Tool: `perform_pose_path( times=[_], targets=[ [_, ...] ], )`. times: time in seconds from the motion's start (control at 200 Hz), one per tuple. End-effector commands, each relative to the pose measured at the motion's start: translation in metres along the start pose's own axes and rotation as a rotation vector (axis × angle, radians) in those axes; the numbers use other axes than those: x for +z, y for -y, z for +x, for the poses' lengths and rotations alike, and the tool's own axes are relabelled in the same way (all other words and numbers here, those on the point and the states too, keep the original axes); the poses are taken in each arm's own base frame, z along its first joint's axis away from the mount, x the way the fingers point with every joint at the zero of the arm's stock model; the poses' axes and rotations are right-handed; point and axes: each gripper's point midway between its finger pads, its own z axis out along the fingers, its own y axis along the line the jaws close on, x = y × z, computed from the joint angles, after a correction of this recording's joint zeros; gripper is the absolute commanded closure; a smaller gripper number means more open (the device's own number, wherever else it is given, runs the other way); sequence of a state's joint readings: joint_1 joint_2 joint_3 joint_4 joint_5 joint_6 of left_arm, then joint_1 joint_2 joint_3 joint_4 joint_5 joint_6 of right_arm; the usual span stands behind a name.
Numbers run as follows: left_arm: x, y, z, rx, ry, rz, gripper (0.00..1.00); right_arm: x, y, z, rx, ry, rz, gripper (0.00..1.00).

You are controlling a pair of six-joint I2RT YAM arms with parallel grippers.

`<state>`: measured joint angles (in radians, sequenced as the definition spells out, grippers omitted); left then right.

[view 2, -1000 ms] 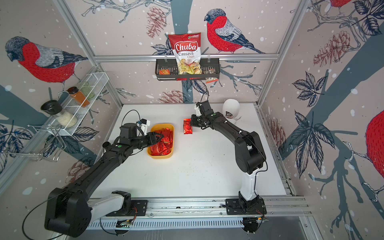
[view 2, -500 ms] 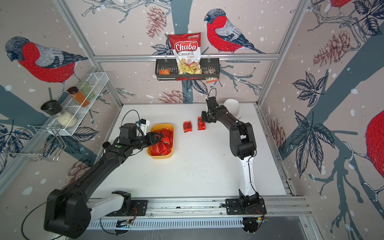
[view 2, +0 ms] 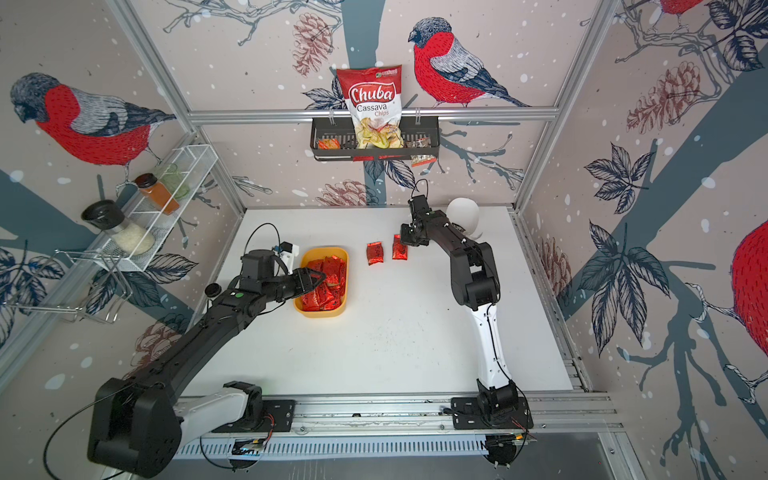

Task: Take the tea bags out of the storage box
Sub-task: Place the tea bag at the center of the board.

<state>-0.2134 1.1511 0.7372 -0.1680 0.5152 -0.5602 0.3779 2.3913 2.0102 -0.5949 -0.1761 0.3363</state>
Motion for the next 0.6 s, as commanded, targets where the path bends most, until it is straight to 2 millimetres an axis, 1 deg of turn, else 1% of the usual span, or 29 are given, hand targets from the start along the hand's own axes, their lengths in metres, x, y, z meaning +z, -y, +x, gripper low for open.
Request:
perform_pose_path(
  times=[0.0, 0.085, 0.14, 0.22, 0.29, 0.42, 0.51, 0.595],
  targets=[
    [0.0, -0.002, 0.001, 0.02, 0.005, -0.011, 0.52, 0.001, 0.004, -0.001, -0.023, -0.001, 0.026, 0.81],
    [-0.002, -0.004, 0.0, 0.019, 0.01, -0.022, 0.52, -0.002, 0.003, -0.004, -0.029, 0.011, 0.035, 0.68],
    [-0.003, -0.005, 0.0, 0.019, 0.013, -0.029, 0.53, -0.009, 0.002, -0.009, -0.033, 0.03, 0.044, 0.6],
    [-0.006, -0.006, -0.002, 0.018, 0.029, -0.049, 0.52, -0.021, -0.002, -0.015, -0.044, 0.058, 0.059, 0.53],
    [-0.009, -0.011, -0.005, 0.016, 0.045, -0.085, 0.52, -0.034, -0.01, -0.019, -0.07, 0.085, 0.074, 0.5],
    [-0.016, -0.027, -0.01, -0.002, 0.076, -0.173, 0.51, -0.059, -0.04, -0.017, -0.135, 0.131, 0.085, 0.49],
    [-0.022, -0.041, -0.015, -0.033, 0.095, -0.205, 0.51, -0.076, -0.069, -0.009, -0.174, 0.157, 0.061, 0.49],
    [-0.029, -0.055, -0.02, -0.07, 0.118, -0.226, 0.51, -0.09, -0.101, 0.002, -0.214, 0.179, 0.019, 0.49]
  ],
)
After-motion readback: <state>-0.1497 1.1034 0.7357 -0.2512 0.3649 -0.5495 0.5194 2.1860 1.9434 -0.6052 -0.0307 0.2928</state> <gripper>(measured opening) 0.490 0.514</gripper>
